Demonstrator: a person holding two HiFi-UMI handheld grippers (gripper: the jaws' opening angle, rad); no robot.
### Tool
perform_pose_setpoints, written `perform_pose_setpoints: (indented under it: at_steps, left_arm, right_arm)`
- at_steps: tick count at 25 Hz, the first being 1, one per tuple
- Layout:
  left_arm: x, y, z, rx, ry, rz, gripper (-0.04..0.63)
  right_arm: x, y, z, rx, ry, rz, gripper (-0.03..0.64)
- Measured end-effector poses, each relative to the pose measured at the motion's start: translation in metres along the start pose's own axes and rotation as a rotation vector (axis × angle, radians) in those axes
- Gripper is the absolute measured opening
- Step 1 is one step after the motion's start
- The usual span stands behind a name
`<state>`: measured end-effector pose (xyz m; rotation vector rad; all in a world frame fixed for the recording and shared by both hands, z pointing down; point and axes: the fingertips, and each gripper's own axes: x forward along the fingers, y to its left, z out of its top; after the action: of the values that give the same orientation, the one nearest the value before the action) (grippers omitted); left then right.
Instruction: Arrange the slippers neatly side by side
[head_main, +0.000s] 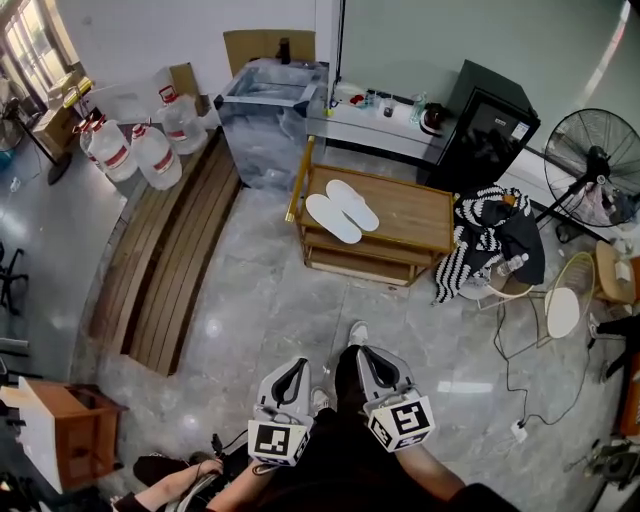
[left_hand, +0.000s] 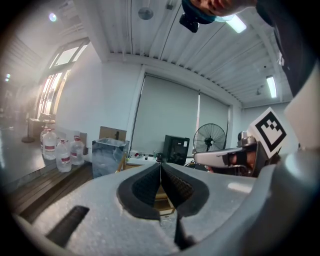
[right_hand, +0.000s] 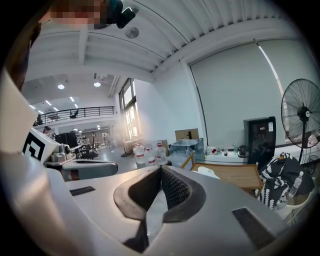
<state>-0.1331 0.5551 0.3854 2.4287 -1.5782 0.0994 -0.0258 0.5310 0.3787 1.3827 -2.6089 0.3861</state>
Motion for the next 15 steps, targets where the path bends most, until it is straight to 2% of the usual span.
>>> perform_pose_setpoints:
  at_steps: [5, 10, 15]
  left_arm:
    - [0.029, 0.003, -0.003, 0.014, 0.057, -0.016, 0.018]
    - [0.072, 0.009, 0.010, 0.027, 0.036, -0.012, 0.017]
    - [0.113, 0.013, 0.018, 0.014, 0.065, -0.012, 0.018]
  right_arm:
    - [0.022, -0.023, 0.004, 0.015, 0.004, -0.004, 0.013]
    - [0.047, -0.048, 0.014, 0.013, 0.008, 0.011, 0.012]
    - [0.076, -0.077, 0.028, 0.012, 0.021, 0.029, 0.012]
